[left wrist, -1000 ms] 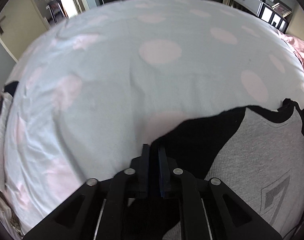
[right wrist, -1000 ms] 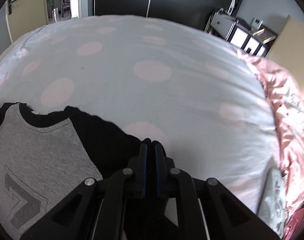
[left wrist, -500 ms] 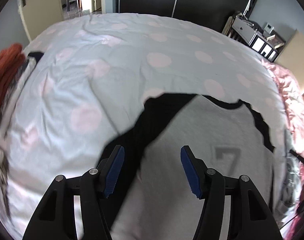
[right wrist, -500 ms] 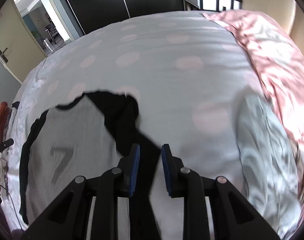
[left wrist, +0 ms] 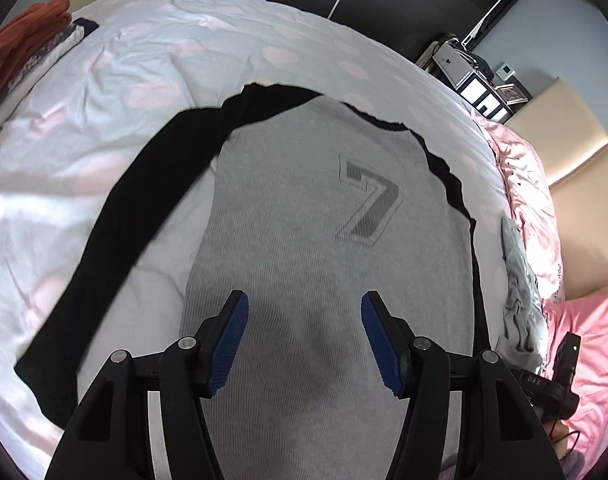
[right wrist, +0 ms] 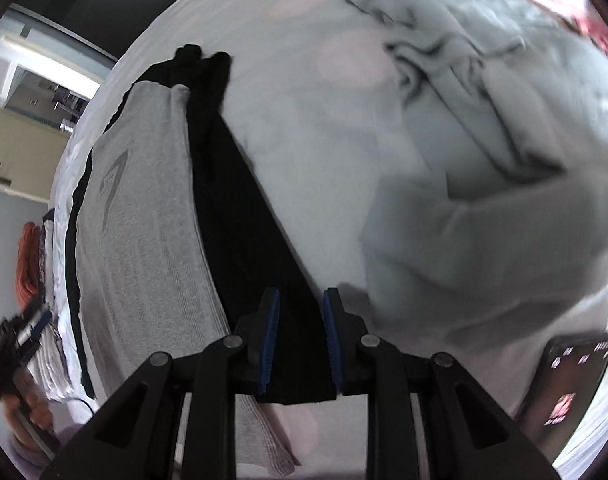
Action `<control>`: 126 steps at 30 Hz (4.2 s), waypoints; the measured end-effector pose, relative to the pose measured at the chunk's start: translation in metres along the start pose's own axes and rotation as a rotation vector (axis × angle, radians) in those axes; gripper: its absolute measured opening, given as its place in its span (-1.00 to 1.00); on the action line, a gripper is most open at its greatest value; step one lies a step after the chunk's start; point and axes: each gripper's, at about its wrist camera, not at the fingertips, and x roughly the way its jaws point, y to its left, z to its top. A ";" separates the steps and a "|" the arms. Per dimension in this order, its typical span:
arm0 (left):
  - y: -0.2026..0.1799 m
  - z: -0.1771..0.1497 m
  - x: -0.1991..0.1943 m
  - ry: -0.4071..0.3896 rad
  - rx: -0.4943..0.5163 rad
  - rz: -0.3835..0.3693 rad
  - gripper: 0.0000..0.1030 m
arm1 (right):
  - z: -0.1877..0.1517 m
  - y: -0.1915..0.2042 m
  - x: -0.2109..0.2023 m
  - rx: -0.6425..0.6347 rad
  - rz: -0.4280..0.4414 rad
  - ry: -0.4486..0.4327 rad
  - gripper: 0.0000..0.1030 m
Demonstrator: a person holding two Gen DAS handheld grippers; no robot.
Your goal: Fold clothes
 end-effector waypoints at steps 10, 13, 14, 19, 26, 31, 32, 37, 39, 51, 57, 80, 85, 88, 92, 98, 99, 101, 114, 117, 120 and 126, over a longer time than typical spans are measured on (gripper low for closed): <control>0.019 0.003 0.019 0.028 -0.025 0.050 0.17 | 0.000 0.012 -0.014 -0.028 -0.022 -0.035 -0.90; 0.024 0.004 0.026 0.041 -0.035 0.054 0.17 | 0.015 0.014 -0.037 -0.034 -0.041 -0.083 -0.90; 0.026 0.005 0.028 0.045 -0.038 0.055 0.17 | 0.024 0.015 -0.046 -0.045 -0.062 -0.097 -0.90; 0.030 0.012 0.038 0.058 -0.043 0.049 0.17 | 0.093 0.009 -0.094 -0.076 -0.230 -0.181 -0.91; 0.033 0.021 0.047 0.067 -0.049 0.039 0.17 | 0.114 0.036 -0.175 -0.236 -0.299 -0.352 -0.91; 0.035 0.028 0.054 0.073 -0.054 0.032 0.17 | 0.057 0.069 -0.125 -0.375 -0.282 -0.243 -0.91; 0.035 0.029 0.055 0.074 -0.055 0.031 0.17 | 0.045 0.069 -0.107 -0.370 -0.258 -0.202 -0.91; 0.040 0.026 0.049 0.078 -0.059 0.013 0.17 | -0.002 0.068 -0.026 -0.321 -0.125 -0.018 -0.91; 0.045 0.026 0.046 0.076 -0.077 0.005 0.17 | -0.016 0.069 -0.004 -0.320 -0.091 0.043 -0.91; 0.045 0.027 0.042 0.080 -0.087 -0.040 0.17 | -0.014 0.012 -0.037 -0.015 0.008 -0.120 -0.52; 0.045 0.027 0.041 0.084 -0.077 -0.044 0.17 | -0.007 0.014 0.001 0.020 -0.049 -0.023 -0.49; 0.055 0.045 0.069 0.101 -0.016 0.018 0.17 | 0.181 0.015 -0.188 -0.085 -0.405 -0.382 -0.82; 0.058 0.055 0.073 0.076 0.001 0.032 0.17 | 0.239 0.012 -0.207 -0.121 -0.501 -0.446 -0.82; 0.056 0.058 0.075 0.054 0.019 0.040 0.17 | 0.266 -0.004 -0.192 -0.114 -0.565 -0.429 -0.82; 0.054 0.063 0.078 0.025 0.040 0.051 0.17 | 0.293 -0.035 -0.170 -0.084 -0.628 -0.394 -0.82; 0.053 0.069 0.087 0.025 0.076 0.067 0.17 | 0.313 -0.078 -0.126 -0.050 -0.660 -0.302 -0.82; 0.052 0.069 0.088 0.026 0.081 0.068 0.17 | 0.314 -0.085 -0.118 -0.041 -0.656 -0.285 -0.82; 0.051 0.069 0.089 0.027 0.097 0.073 0.17 | 0.315 -0.097 -0.105 -0.020 -0.634 -0.257 -0.81; 0.051 0.066 0.084 0.040 0.137 0.060 0.17 | 0.289 -0.157 -0.123 0.195 -0.475 -0.288 -0.57; 0.051 0.066 0.083 0.041 0.134 0.057 0.17 | 0.276 -0.176 -0.110 0.278 -0.402 -0.258 -0.56; 0.050 0.066 0.085 0.047 0.136 0.055 0.17 | 0.265 -0.192 -0.096 0.362 -0.309 -0.253 -0.56; 0.042 0.066 0.086 0.042 0.180 0.077 0.17 | 0.258 -0.179 -0.109 0.351 -0.358 -0.347 -0.94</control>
